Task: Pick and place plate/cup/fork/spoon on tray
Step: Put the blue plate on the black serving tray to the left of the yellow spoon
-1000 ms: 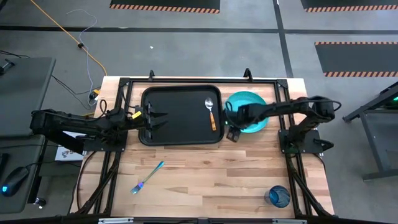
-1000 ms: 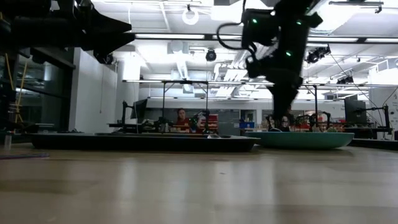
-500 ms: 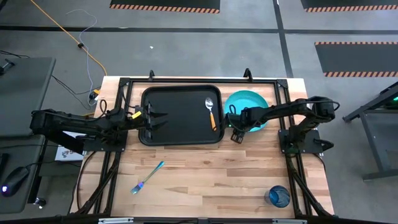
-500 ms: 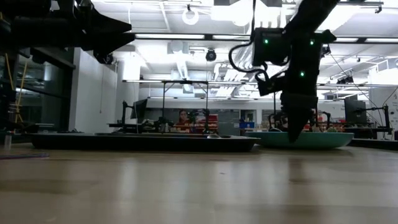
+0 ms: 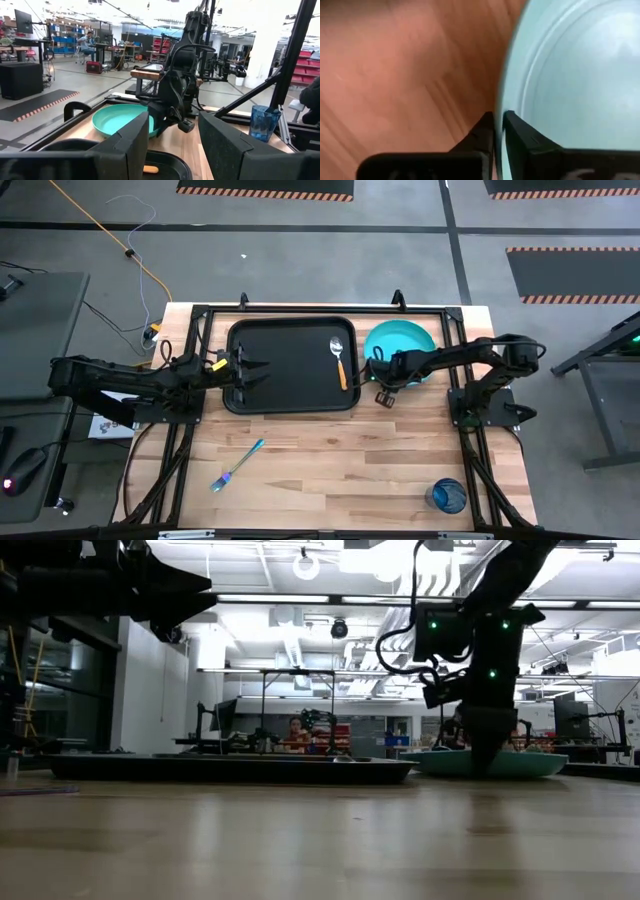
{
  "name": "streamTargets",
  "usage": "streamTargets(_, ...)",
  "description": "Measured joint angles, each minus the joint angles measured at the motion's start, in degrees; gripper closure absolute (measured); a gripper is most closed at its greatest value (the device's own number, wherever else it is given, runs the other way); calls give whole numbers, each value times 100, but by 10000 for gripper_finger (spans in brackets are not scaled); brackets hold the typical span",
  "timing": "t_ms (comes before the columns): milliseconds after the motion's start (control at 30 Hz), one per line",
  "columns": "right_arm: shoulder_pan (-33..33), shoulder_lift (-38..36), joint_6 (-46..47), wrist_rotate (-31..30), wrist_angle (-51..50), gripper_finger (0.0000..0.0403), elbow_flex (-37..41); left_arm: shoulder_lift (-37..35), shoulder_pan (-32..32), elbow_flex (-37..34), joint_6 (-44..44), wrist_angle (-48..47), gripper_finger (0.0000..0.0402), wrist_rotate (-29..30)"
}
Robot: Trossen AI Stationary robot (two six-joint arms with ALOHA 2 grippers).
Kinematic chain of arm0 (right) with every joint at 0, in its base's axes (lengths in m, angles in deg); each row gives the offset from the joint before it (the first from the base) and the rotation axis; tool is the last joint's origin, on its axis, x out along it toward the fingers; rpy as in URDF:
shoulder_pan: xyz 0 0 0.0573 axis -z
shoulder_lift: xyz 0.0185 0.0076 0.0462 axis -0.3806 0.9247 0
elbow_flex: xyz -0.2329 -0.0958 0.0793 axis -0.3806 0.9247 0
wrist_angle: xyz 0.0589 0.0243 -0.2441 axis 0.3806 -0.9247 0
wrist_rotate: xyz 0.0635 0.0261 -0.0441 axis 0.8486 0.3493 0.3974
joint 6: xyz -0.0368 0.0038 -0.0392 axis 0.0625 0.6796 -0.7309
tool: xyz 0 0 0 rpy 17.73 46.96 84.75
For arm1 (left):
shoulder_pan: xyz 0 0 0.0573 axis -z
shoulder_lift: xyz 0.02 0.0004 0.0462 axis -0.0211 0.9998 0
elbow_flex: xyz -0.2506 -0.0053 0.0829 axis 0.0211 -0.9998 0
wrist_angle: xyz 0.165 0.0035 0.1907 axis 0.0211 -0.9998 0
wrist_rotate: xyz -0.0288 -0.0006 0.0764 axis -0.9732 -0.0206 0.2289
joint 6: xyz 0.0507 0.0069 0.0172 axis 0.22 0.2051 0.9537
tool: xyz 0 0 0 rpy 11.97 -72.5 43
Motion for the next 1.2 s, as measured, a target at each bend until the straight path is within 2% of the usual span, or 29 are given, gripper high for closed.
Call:
streamTargets(100,-139,20,-57,-206,-244,385,-337,-1,0,0,5,0,240,0)
streamTargets(233,-358,20,-314,-378,-184,399,-1055,0,0,0,74,2,240,0)
streamTargets(400,-667,20,-883,-639,580,400,-1795,-1,-1,0,99,46,240,1)
streamTargets(600,-987,144,-1651,-772,1817,401,-2034,-2,0,0,103,181,240,-2)
streamTargets(833,-1306,1237,-2430,-750,2165,402,-2665,-197,2,2,108,780,240,-664)
streamTargets(1033,-1495,2387,-3361,-757,2099,402,-3944,-538,2,2,90,782,240,-978)
streamTargets(1200,-1503,3265,-3760,-786,1445,402,-5000,-652,2,2,-43,669,240,-1078)
